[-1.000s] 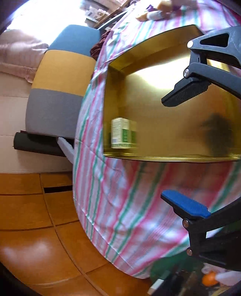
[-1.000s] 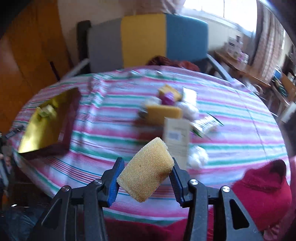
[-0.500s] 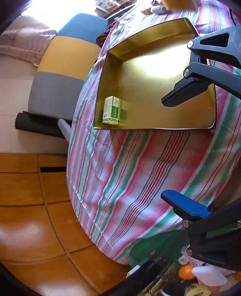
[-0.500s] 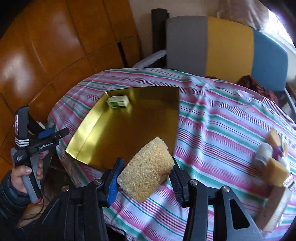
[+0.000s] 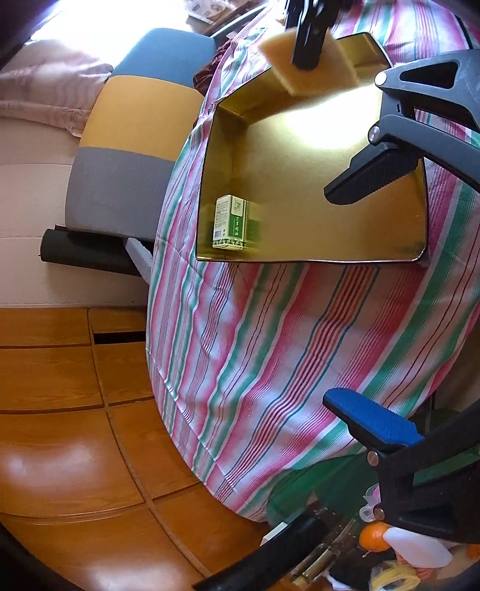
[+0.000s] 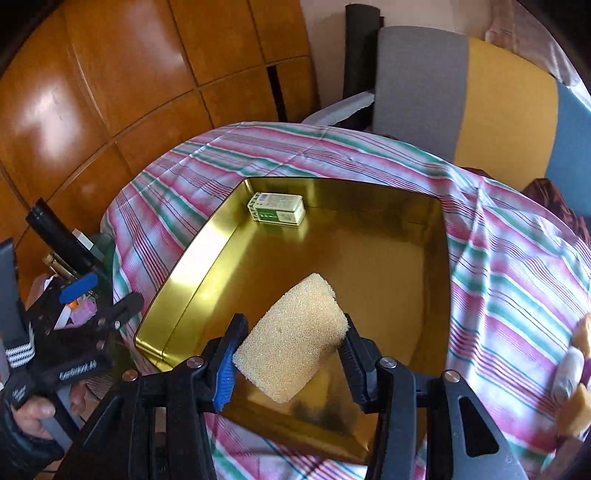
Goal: Organize objects
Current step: 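Carry the yellow sponge into the gold tray and release it with the right tool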
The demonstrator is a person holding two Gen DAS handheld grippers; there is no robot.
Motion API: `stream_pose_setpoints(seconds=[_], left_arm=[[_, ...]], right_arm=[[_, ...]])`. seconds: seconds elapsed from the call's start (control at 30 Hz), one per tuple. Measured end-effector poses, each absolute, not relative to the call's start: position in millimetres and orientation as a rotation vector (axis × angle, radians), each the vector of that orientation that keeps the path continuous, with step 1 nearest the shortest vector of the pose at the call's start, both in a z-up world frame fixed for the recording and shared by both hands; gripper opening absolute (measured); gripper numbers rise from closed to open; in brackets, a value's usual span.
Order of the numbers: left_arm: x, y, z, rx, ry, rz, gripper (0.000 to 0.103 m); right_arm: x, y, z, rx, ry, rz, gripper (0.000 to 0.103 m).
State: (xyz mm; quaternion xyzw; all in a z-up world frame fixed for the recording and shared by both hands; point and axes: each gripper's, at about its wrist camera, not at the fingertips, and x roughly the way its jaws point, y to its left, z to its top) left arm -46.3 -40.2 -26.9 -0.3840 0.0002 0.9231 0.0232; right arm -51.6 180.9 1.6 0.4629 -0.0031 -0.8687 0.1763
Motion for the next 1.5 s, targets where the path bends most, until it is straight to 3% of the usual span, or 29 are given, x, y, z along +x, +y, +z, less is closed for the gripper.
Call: stream_pose_setpoints(seconds=[0.7,0.8,0.87,1.1,1.5], left_arm=[[-54.8,-56.6,-35.9,-1.240,-0.101,2.851,0.100],[-55.6,-58.7,-37.0,-1.244,-0.118,2.843,0.100],[-55.6,-58.9,-37.6,-1.249,-0.122,2.839,0.100],[-53.9,-59.6,-32.8,-1.226,-0.138,2.837,0.100],[-47.9,-49.3,-26.3,-1.196,-0.093,2.834,0.100]], right_arm=[[-139.7,101.2,-23.2,1.363,0.072,-2.392,0.052],[-154.2,93.3,-24.8,1.350,0.010,-2.370,0.061],[-160.1,93.9,-22.2,1.327,-0.078,-2.332,0.080],[-147.2,113.7,-8.2,1.273,-0.236,-2.317,0.083],[-72.4,157.0,-2.6,1.270,-0.117,-2.483,0.083]])
